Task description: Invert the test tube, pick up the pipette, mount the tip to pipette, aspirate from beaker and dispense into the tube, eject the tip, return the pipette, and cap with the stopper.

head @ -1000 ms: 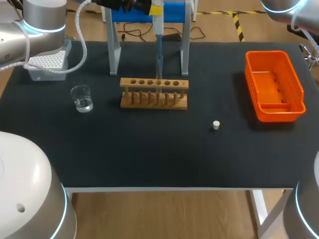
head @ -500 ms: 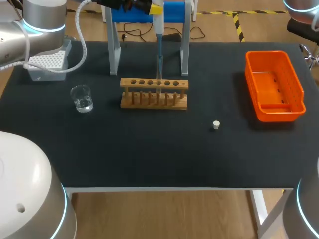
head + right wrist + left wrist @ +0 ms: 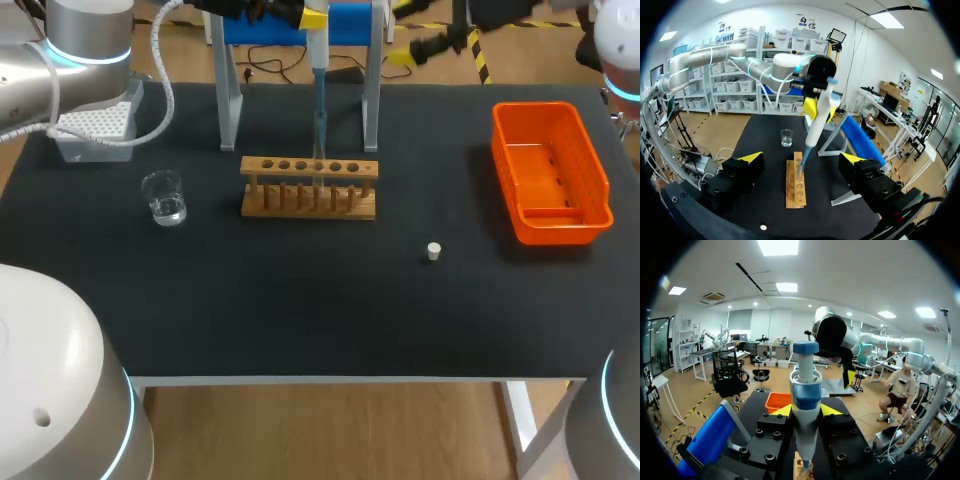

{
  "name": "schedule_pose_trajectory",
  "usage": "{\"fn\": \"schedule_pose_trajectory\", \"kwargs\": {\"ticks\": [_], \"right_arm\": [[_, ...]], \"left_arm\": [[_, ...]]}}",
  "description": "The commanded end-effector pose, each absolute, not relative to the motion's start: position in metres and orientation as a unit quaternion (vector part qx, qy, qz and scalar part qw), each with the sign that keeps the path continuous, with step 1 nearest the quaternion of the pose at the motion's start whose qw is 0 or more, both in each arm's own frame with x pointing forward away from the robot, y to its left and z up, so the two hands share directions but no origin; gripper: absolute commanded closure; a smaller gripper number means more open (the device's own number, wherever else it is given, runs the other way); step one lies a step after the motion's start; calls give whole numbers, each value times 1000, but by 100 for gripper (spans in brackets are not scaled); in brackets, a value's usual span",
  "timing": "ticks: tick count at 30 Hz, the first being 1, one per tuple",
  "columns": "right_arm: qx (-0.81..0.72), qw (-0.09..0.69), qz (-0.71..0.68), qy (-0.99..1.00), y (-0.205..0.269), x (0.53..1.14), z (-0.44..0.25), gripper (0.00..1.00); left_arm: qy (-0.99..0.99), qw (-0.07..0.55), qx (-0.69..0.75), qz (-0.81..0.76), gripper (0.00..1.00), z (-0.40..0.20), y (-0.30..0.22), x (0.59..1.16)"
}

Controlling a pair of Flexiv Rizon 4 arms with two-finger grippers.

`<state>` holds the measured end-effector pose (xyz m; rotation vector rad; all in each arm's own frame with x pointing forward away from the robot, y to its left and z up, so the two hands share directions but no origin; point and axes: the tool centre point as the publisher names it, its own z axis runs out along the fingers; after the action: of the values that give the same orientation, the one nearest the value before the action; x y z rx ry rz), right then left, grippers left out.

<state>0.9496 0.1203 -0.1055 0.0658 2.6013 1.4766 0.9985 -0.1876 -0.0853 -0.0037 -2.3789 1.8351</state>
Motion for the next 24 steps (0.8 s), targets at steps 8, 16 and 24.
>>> {"fn": "schedule_pose_trajectory", "kwargs": {"ticks": [8,16,24], "right_arm": [[9,57,517,854,128,947,-190,0],[-31,34,509,859,148,943,-221,0],[-39,14,497,867,176,951,-241,0]], "left_arm": [[-790,67,0,609,100,-84,-187,997],[-790,67,0,609,100,-84,-187,997],[-790,67,0,609,100,-84,-187,997]]}}
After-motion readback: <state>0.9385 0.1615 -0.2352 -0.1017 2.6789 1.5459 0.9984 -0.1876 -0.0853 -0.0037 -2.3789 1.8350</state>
